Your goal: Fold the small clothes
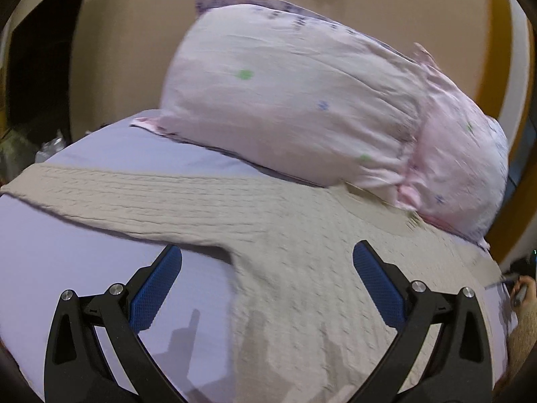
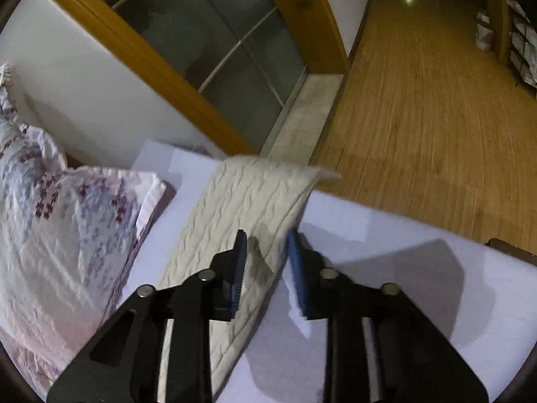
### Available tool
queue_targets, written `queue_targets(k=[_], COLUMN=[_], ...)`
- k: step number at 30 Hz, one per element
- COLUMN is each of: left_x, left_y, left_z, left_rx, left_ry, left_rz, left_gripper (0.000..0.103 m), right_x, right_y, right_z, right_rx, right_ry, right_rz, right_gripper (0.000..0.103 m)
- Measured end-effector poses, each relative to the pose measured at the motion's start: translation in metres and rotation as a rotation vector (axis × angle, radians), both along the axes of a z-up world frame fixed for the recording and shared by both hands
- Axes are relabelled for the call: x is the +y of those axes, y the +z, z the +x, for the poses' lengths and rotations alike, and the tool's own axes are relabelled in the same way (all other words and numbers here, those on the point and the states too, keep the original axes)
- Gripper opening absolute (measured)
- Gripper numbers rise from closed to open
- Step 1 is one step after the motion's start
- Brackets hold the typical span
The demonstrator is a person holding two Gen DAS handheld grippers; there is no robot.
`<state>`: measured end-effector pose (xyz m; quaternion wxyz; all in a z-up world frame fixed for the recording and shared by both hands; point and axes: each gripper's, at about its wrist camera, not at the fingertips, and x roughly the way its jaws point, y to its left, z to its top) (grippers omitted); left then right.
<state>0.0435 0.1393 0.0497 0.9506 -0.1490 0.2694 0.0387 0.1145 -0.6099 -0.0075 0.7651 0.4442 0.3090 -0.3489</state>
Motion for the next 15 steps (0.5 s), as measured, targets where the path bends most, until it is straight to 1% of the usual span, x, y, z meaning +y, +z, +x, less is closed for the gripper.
queue_targets(k=[1,3,4,6,7,9,10,11,12,13,15], left_x=[0.006,0.018,0.025,0.039,0.046,0.064,0.073,0.082,0.088,0.098,0.114], left_y=[-0.001,-0.001,-0.001,-0.002,-0.001,-0.002,-0.004,-0.005,-0.005,-0.007,-0.009], left_z=[0.000,-0.005,-0.007,-0.011,-0.015,-0.020,-0.022,-0.025,-0.027,-0.030,-0.036], left_rx=[-0.008,-0.025,-0.035,-0.056,-0.063,-0.070,-0.070,-0.071,-0.073,-0.078,-0.083], left_ry=[0.010,0.020,0.021,0.035,0.050,0.108,0.137,0.173,0.197,0.237,0.302], left_rz=[-0.011,-0.033,-0.049,-0.084,-0.098,-0.139,-0.158,-0.183,-0.203,-0.237,-0.291], left_gripper=[0.102,0.102,0.102,0.102,0.102,0.102,0.102,0.102,0.102,0.102,0.102], right_x=[-0.002,-0.005,-0.002,0.036,0.050,0.116,0.138,0.172,0.202,0.250,0.314], right_y=[-0.001,-0.001,0.009,0.053,0.067,0.112,0.123,0.137,0.146,0.155,0.155], right_z=[0.000,0.006,0.003,0.008,0.011,0.024,0.027,0.034,0.039,0.048,0.059], right_rx=[-0.015,-0.069,-0.103,-0.171,-0.197,-0.307,-0.338,-0.378,-0.412,-0.446,-0.473], right_ry=[0.002,0.001,0.003,0.104,0.147,0.335,0.395,0.487,0.575,0.708,0.887], right_rz=[0.004,0.025,-0.008,-0.204,-0.255,-0.391,-0.420,-0.454,-0.478,-0.497,-0.491], right_gripper=[0.008,0.006,0.006,0.006,0.006,0.006,0.006,0.006,0.006,0.006,0.007])
